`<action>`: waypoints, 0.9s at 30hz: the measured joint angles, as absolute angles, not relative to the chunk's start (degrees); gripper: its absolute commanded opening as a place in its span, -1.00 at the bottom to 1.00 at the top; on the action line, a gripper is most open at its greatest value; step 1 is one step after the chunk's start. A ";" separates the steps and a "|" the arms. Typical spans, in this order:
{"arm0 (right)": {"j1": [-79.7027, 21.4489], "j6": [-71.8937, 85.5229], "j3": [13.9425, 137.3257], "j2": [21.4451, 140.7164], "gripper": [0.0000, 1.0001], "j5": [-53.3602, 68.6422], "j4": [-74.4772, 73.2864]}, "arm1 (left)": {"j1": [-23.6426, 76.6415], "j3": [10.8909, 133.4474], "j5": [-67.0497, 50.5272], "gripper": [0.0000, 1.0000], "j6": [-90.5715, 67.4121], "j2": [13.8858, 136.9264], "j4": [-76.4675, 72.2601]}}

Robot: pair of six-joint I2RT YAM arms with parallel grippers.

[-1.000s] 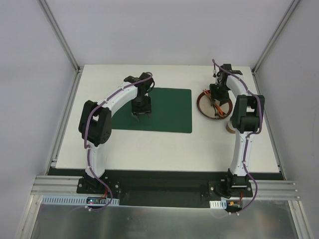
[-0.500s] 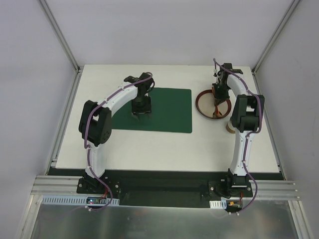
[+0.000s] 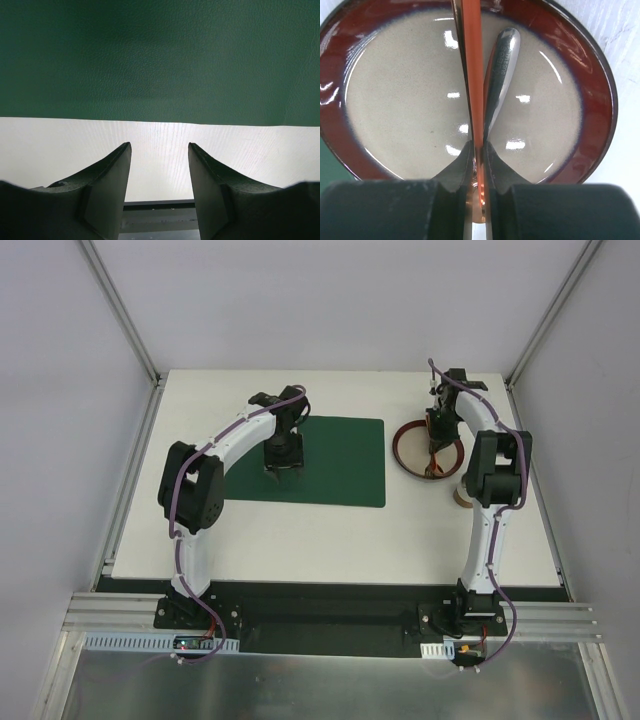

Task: Set the dinner table for one person
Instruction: Move the knife to the center of the board.

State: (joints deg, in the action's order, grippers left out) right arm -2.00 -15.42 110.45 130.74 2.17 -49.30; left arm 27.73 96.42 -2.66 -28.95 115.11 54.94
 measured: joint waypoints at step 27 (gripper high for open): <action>-5.15 -10.07 98.80 122.30 -0.99 -4.32 -45.60 | 27.75 94.65 -2.46 -0.02 -28.93 112.29 55.16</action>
